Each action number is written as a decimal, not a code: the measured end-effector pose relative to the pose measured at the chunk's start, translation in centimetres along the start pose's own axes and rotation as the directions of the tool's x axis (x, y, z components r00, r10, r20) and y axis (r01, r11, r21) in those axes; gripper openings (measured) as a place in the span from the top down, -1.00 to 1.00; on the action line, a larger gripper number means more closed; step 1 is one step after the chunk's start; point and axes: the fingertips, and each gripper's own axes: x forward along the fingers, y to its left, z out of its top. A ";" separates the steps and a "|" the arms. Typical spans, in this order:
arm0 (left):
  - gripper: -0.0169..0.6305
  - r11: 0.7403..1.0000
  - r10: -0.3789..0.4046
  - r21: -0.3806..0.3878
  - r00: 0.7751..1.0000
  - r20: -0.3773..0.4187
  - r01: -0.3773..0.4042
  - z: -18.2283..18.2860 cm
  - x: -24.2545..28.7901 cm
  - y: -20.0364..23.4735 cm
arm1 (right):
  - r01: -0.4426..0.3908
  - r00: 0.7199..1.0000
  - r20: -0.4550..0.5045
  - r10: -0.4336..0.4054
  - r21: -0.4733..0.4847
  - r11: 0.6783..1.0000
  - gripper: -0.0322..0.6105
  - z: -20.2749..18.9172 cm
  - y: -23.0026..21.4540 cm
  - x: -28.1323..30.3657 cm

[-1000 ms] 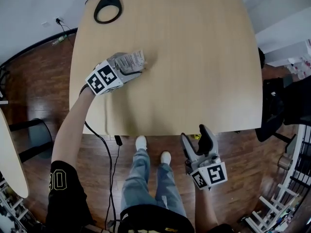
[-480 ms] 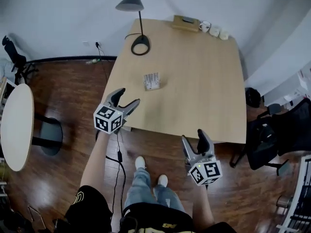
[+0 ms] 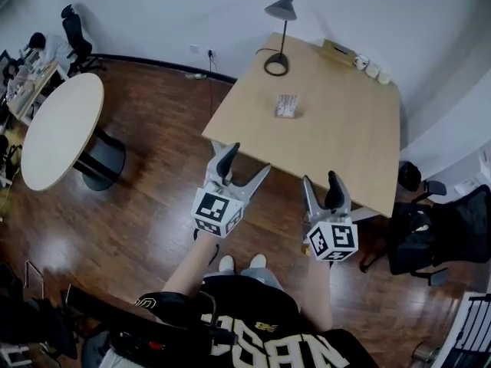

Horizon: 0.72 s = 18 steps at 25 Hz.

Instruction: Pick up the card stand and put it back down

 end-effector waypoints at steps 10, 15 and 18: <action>-0.05 0.993 0.060 0.095 0.995 0.081 -0.068 3.9 -9.1 0.7 | 0.054 0.998 -0.033 -0.059 -0.138 0.989 -0.01 1.2 10.3 -2.2; -0.05 0.990 0.071 0.116 0.992 0.103 -0.083 4.3 -10.5 1.1 | 0.080 0.996 -0.027 -0.086 -0.159 0.984 -0.01 1.5 11.4 -3.0; -0.05 0.987 0.064 0.143 0.995 0.080 -0.075 3.5 -11.0 1.3 | 0.120 0.991 -0.038 -0.129 -0.181 0.976 0.09 1.4 11.7 -3.4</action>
